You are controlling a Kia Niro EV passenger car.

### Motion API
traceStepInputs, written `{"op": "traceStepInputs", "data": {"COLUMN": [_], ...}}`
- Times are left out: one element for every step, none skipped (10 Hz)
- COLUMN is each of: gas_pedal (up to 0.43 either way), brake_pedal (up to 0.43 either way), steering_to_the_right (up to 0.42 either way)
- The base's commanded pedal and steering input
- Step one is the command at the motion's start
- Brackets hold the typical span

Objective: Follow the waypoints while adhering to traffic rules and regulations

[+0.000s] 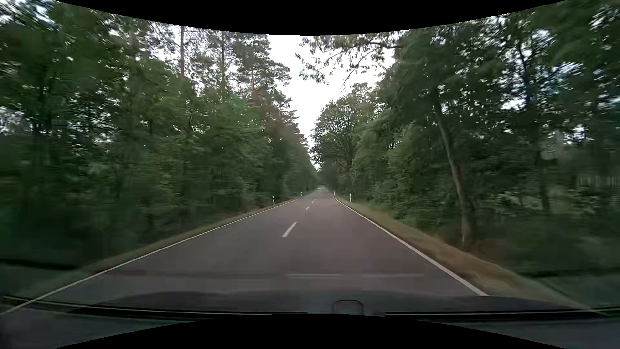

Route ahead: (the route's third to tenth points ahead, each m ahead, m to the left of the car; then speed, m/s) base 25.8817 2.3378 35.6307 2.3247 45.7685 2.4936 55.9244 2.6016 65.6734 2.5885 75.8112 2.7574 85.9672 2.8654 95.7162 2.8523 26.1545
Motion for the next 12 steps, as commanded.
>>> {"op": "traceStepInputs", "data": {"gas_pedal": [0.028,0.028,0.028,0.028,0.028,0.028,0.028,0.028,0.028,0.028,0.028,0.028], "brake_pedal": [0.000,0.000,0.000,0.000,0.000,0.000,0.000,0.000,0.000,0.000,0.000,0.000], "steering_to_the_right": [-0.003,-0.003,-0.003,-0.003,-0.003,-0.003,-0.003,-0.003,-0.002,-0.003,-0.003,-0.003]}}
